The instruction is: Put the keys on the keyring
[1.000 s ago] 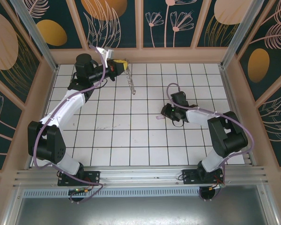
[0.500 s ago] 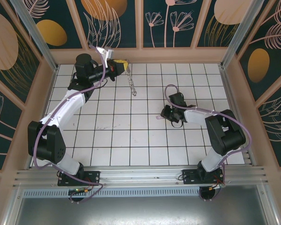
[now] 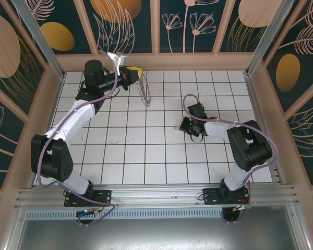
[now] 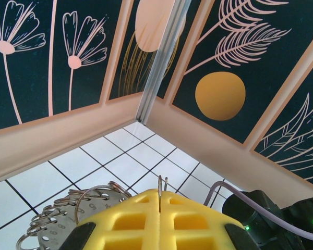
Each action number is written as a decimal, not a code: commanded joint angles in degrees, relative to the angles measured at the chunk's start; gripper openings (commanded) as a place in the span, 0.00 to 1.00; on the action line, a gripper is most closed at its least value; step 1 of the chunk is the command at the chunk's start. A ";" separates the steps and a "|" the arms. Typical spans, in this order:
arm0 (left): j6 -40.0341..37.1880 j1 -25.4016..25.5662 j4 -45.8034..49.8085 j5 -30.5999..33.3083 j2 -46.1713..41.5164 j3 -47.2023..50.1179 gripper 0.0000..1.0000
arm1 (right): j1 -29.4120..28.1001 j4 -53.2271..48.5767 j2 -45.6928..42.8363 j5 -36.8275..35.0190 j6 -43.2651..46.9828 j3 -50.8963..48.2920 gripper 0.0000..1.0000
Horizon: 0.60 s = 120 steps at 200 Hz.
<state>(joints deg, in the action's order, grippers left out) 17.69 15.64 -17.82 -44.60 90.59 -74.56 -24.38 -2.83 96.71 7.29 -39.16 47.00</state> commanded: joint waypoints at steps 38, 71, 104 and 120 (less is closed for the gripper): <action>-0.03 -0.37 -3.28 -1.52 -0.67 0.04 0.00 | -0.01 0.36 -1.84 -1.66 1.76 -0.07 0.00; -0.34 -0.35 -2.51 -1.89 -0.94 -0.14 0.00 | 0.28 2.72 -8.71 0.03 8.36 -0.54 0.00; -0.47 -0.39 -2.05 -2.36 -1.35 0.12 0.00 | 2.03 8.37 -17.77 14.49 21.37 -1.15 0.00; -0.50 -0.35 -2.04 -2.67 -1.59 0.52 0.00 | 4.65 13.39 -21.79 26.98 24.92 -3.04 0.00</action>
<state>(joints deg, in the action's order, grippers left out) 17.67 15.64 -17.80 -45.25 90.59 -74.56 -22.70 1.87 81.10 16.23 -24.34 46.22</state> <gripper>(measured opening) 0.059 0.042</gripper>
